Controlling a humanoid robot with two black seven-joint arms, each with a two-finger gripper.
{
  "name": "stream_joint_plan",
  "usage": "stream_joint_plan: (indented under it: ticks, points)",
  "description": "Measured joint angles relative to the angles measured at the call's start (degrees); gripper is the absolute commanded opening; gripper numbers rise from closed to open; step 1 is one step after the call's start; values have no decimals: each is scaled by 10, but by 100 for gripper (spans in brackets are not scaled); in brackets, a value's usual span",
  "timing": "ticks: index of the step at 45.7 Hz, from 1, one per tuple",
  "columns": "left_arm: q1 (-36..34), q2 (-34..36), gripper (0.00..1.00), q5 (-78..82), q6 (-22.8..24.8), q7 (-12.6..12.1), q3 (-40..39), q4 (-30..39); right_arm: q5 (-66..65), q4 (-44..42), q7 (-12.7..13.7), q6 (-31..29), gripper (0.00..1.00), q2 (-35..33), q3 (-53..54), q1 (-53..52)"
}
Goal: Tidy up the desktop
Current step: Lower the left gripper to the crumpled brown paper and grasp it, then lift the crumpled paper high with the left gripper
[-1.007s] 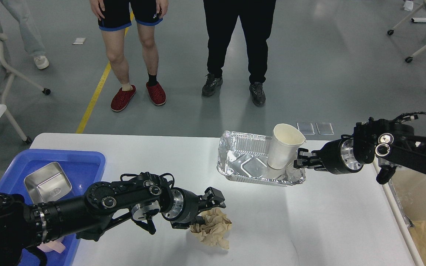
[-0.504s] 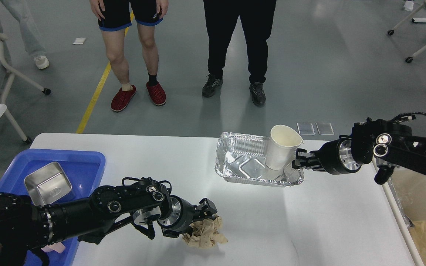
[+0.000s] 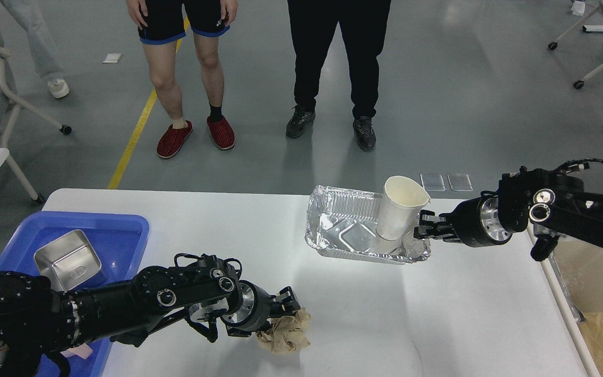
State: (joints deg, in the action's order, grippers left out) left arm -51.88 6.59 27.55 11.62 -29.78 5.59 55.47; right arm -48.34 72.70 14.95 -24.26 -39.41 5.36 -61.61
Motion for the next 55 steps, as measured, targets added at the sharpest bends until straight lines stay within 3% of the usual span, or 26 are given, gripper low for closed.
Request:
stream_joint_plan:
  ticks: [7,22,32,41,55]
  points:
    - [-1,-1,1,1,2,-28,-4,0,0,0,0,0,0,-1,0,0]
    - [-23,3,0,3,1,-31,-5,0,0,0,0,0,0,-1,0,0]
    - [-75,34,0,-1,17,-34,-2,17,0,0,0,0,0,-2,0,0]
    - [-164,139,0,-22,49,-40,1,100,0,1,0,0,0,-4,0,0]
    - [-318,383,1,-71,116,-52,28,282,0,-1,0,0,0,2,0,0]
